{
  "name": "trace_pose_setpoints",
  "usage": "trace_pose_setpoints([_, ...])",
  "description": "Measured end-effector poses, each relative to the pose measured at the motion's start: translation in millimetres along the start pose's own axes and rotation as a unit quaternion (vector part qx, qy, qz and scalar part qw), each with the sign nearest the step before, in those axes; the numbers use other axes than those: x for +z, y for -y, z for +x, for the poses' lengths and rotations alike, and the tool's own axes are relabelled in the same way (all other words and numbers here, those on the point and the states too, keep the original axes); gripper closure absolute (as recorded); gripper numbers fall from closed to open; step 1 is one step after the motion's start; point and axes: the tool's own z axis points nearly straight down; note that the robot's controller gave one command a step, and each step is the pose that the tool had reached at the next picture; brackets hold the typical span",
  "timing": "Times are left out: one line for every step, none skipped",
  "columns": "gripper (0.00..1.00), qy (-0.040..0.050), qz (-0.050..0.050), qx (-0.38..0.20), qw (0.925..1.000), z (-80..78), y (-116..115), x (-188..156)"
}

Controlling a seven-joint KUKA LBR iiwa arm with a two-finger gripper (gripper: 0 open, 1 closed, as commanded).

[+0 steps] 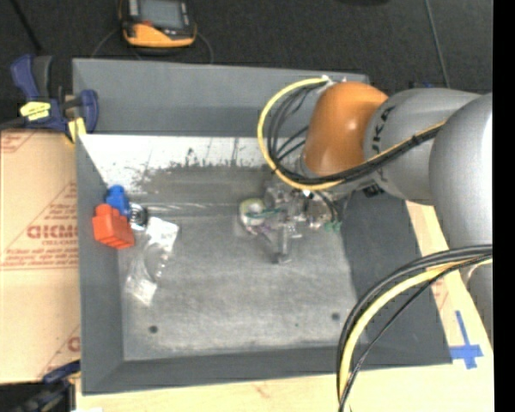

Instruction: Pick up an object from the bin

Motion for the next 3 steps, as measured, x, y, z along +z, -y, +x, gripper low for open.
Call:
trace_pose_setpoints([1.00, 0.0007, 0.001, -0.001, 1.0000, -0.1, 0.6, -2.2])
trace_pose_setpoints([1.00, 0.0006, 0.001, 0.005, 1.0000, -5.3, 7.6, -3.7])
trace_pose_setpoints([1.00, 0.0034, 0.002, 0.004, 1.0000, -10.3, 11.3, -104.3])
